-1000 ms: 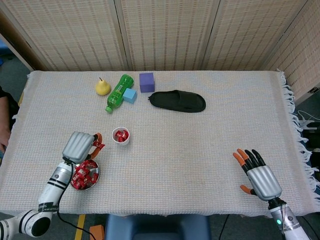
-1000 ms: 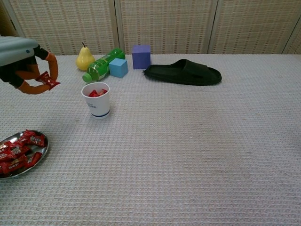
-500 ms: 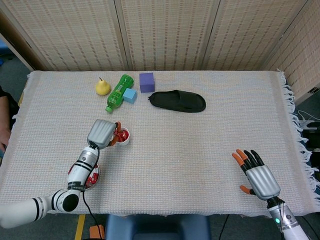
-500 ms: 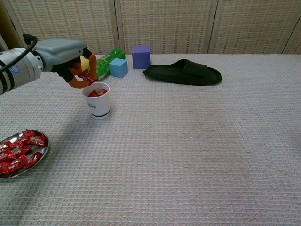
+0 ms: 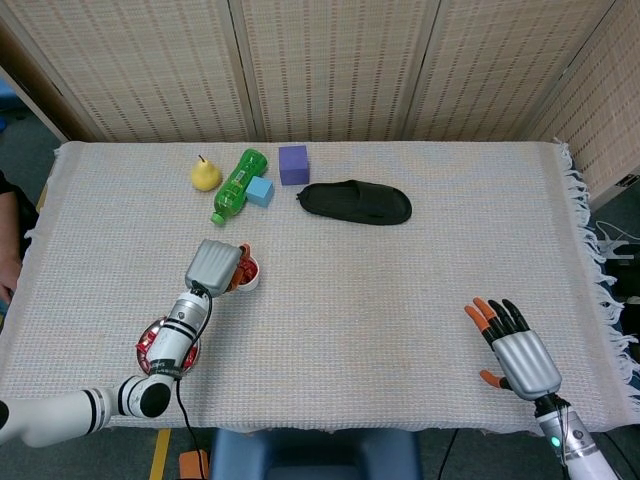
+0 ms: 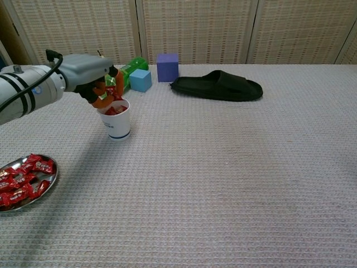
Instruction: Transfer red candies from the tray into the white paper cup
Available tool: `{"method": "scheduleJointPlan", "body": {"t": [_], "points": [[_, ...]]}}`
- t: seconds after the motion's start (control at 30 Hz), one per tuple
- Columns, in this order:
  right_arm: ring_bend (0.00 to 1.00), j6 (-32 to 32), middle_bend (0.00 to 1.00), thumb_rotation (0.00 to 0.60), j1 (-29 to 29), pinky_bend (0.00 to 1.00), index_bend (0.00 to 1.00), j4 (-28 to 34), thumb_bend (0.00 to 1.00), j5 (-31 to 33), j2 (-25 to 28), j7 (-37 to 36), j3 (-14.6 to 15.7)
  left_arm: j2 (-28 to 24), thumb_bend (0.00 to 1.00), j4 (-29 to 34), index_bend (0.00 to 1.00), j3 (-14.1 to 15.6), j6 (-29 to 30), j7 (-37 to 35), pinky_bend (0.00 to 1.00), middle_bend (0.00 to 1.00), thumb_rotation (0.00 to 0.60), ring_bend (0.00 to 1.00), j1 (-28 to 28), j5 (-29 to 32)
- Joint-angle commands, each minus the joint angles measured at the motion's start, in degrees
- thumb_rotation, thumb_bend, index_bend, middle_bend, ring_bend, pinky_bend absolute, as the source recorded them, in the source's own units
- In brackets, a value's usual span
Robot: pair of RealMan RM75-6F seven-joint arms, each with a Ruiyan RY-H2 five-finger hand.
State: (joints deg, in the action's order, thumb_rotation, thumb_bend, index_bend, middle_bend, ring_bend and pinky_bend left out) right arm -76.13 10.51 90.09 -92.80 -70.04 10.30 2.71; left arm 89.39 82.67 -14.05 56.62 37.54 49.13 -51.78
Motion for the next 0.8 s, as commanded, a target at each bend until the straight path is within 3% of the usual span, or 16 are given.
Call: {"method": "scheduleJointPlan", "body": {"t": [0.03, 0.27, 0.43, 0.6, 0.8], "points": [[0.00, -0.3, 0.00, 0.600, -0.1, 0.00, 0.00, 0.0, 0.00, -0.2, 0.1, -0.2, 0.0, 0.1, 0.45, 0.5, 0.29, 0.1, 0.5, -0.3, 1.00, 0.99, 0.600, 1.00, 0.1, -0.2], [0.00, -1.3, 0.00, 0.600, -0.4, 0.00, 0.00, 0.2, 0.00, -1.2, 0.4, -0.5, 0.4, -0.4, 0.43, 2.2, 0.23, 1.2, 2.0, 0.7, 1.00, 0.99, 0.600, 1.00, 0.0, -0.1], [0.00, -1.5, 0.00, 0.600, -0.5, 0.00, 0.00, 0.1, 0.00, -1.8, 0.5, -0.9, 0.6, -4.5, 0.43, 9.8, 0.23, 3.4, 5.9, -1.5, 1.00, 0.99, 0.600, 1.00, -3.0, -4.9], [0.00, -2.9, 0.00, 0.600, -0.8, 0.00, 0.00, 0.0, 0.00, -3.5, 0.5, -1.4, 1.0, -11.3, 0.42, 19.8, 0.23, 9.7, 8.5, -8.5, 1.00, 0.99, 0.600, 1.00, -9.3, -12.6], [0.00, -3.4, 0.00, 0.600, -0.8, 0.00, 0.00, -0.2, 0.00, -5.4, 0.4, -1.6, 1.8, -14.1, 0.41, 22.0, 0.23, 16.7, 10.2, -12.6, 1.00, 0.99, 0.600, 1.00, -14.7, -19.3]]}}
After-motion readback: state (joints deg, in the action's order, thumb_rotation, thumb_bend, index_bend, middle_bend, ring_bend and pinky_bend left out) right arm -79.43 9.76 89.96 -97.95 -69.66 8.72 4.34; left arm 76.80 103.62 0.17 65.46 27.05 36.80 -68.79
